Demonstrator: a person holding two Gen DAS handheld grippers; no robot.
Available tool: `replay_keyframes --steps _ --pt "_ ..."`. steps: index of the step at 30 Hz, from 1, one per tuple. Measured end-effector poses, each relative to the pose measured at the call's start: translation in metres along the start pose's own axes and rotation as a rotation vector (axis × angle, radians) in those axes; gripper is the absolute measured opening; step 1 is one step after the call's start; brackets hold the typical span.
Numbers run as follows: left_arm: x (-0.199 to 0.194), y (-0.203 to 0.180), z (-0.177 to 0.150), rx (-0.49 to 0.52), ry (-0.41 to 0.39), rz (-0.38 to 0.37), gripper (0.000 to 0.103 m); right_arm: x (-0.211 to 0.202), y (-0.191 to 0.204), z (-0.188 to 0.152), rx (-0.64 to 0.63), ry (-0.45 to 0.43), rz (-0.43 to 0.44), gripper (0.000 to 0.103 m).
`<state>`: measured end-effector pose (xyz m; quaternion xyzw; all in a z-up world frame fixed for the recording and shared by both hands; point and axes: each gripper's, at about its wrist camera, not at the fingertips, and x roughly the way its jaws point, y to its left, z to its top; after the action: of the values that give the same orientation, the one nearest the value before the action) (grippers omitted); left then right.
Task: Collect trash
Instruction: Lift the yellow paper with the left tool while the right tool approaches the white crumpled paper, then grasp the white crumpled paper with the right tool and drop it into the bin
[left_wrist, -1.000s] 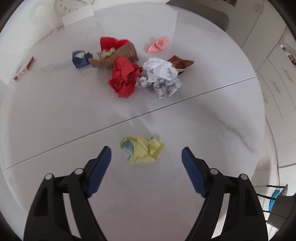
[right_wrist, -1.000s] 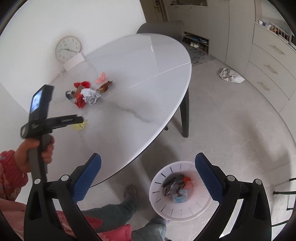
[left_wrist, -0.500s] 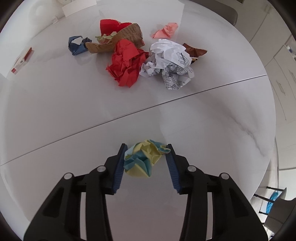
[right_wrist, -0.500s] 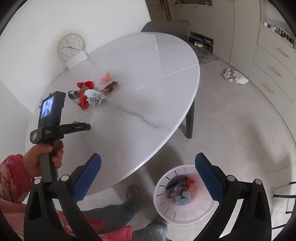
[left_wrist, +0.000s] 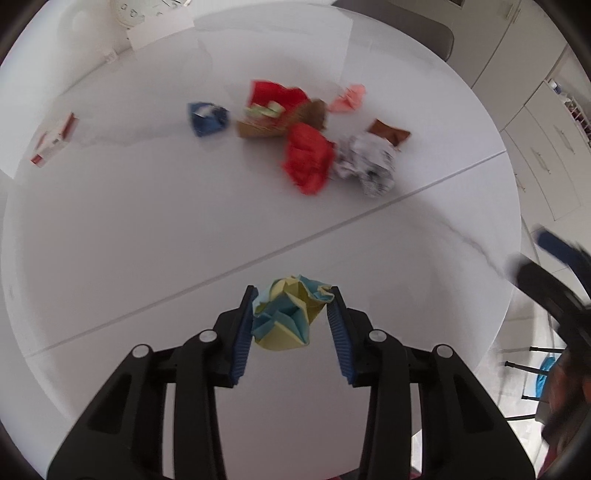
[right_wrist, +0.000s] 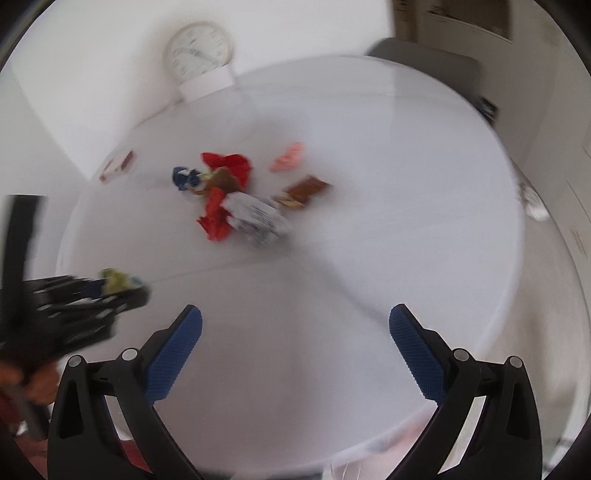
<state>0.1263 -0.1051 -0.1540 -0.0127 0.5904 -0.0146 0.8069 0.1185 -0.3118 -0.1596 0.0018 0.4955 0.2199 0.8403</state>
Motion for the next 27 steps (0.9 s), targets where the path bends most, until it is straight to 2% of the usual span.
replay_keyframes --steps 4,8,11,12,15,18,23,27 --pt "-0.011 0.032 0.006 -0.003 -0.012 -0.027 0.038 0.055 0.029 0.034 -0.087 0.025 0.012 0.101" --pt "-0.009 0.054 0.009 0.004 -0.006 -0.023 0.038 0.101 0.049 0.055 -0.172 0.047 -0.044 0.1" --pt "-0.007 0.064 0.01 0.014 0.0 -0.014 0.038 0.117 0.052 0.062 -0.188 0.065 -0.063 0.088" --pt "-0.006 0.068 0.011 0.012 0.004 -0.023 0.038 0.121 0.052 0.064 -0.186 0.072 -0.065 0.081" --pt "-0.006 0.073 0.015 0.018 -0.003 -0.038 0.038 0.124 0.051 0.068 -0.16 0.082 -0.066 0.059" --pt "-0.009 0.071 0.018 0.04 -0.018 -0.041 0.038 0.123 0.044 0.066 -0.113 0.079 -0.055 0.053" --pt "-0.016 0.058 0.018 0.078 -0.033 -0.049 0.038 0.105 0.032 0.058 -0.038 0.049 -0.023 0.052" --pt "-0.025 0.033 0.012 0.124 -0.031 -0.07 0.038 0.066 0.016 0.041 0.052 -0.011 0.011 0.052"
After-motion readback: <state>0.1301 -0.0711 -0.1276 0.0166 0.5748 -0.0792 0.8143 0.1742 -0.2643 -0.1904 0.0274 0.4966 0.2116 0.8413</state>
